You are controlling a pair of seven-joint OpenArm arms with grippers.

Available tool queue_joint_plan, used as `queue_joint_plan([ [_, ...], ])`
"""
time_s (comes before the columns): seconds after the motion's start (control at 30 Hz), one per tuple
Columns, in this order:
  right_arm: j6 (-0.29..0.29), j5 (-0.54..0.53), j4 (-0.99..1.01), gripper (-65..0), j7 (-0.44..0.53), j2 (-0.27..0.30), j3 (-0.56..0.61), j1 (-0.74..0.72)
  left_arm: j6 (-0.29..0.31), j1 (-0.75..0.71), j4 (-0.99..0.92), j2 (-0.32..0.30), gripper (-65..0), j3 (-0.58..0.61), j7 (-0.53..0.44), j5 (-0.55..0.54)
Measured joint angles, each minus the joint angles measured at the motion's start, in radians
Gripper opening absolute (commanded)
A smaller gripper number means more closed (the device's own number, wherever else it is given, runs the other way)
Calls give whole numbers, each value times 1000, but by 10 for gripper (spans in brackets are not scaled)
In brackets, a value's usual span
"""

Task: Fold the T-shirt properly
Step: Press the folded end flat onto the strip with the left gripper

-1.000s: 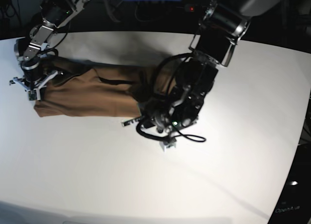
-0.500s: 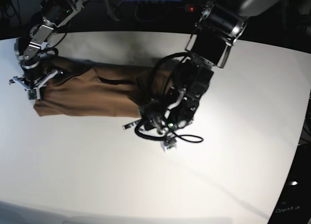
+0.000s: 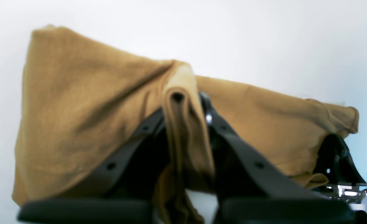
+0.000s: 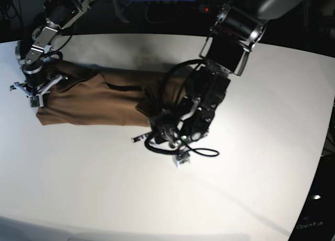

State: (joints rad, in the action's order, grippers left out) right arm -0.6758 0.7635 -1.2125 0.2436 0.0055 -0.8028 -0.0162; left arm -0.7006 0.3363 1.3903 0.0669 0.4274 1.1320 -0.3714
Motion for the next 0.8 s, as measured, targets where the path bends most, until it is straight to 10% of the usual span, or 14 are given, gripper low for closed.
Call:
queue_joint_plan([
  [0.2, 0, 0, 0, -647, 0, 0, 2, 0, 0, 2, 0, 8, -594, 1, 0, 0],
  [0.47, 9, 0, 0, -647, -6, 6, 32, 6, -2, 4, 2, 10, -264, 49, -8, -3],
  [0.8, 13, 1, -2, -647, -8, 6, 38, 5, -3, 3, 123, 7, -256, 112, 2, -11],
])
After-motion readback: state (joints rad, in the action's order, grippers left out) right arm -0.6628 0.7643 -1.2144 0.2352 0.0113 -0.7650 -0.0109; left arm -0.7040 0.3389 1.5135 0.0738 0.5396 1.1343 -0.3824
